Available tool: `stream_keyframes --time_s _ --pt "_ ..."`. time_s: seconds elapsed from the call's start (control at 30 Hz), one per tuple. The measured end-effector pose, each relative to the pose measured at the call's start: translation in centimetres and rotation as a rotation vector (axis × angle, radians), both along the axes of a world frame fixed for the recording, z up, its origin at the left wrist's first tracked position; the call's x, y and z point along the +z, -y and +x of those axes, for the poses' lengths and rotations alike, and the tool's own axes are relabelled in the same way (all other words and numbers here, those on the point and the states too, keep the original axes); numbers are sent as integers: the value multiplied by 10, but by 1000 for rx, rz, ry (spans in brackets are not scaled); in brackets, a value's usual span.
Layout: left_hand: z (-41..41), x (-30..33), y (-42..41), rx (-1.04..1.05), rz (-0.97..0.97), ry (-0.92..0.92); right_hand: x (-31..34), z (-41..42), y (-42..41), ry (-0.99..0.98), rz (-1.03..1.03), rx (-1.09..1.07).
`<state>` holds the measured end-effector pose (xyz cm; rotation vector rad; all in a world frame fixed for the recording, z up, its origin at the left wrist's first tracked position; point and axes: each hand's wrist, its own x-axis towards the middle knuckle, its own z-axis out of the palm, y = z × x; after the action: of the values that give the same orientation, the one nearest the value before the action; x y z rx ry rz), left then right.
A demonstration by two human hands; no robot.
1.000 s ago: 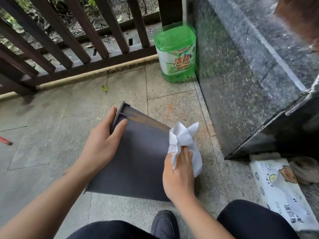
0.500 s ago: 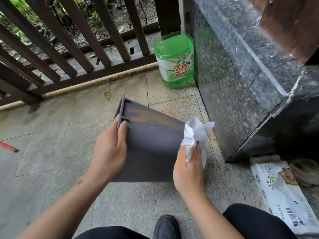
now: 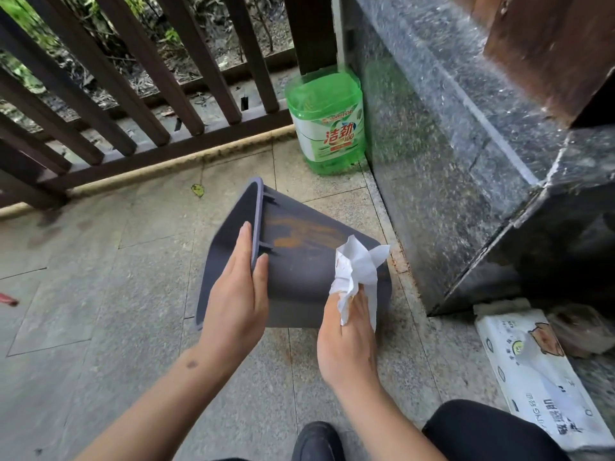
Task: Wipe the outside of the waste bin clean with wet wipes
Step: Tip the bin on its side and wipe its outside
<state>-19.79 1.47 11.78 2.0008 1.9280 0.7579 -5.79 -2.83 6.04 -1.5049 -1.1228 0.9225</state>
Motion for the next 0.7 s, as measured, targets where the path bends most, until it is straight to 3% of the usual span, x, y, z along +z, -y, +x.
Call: stream_keyframes --time_s 0.37,0.7 --pt "-4 -1 -7 -121 175 -54 -3 1 -2 3 -58 -39" --pt "-27 11 -13 -77 62 63 -8 6 6 -70 -235 -14"
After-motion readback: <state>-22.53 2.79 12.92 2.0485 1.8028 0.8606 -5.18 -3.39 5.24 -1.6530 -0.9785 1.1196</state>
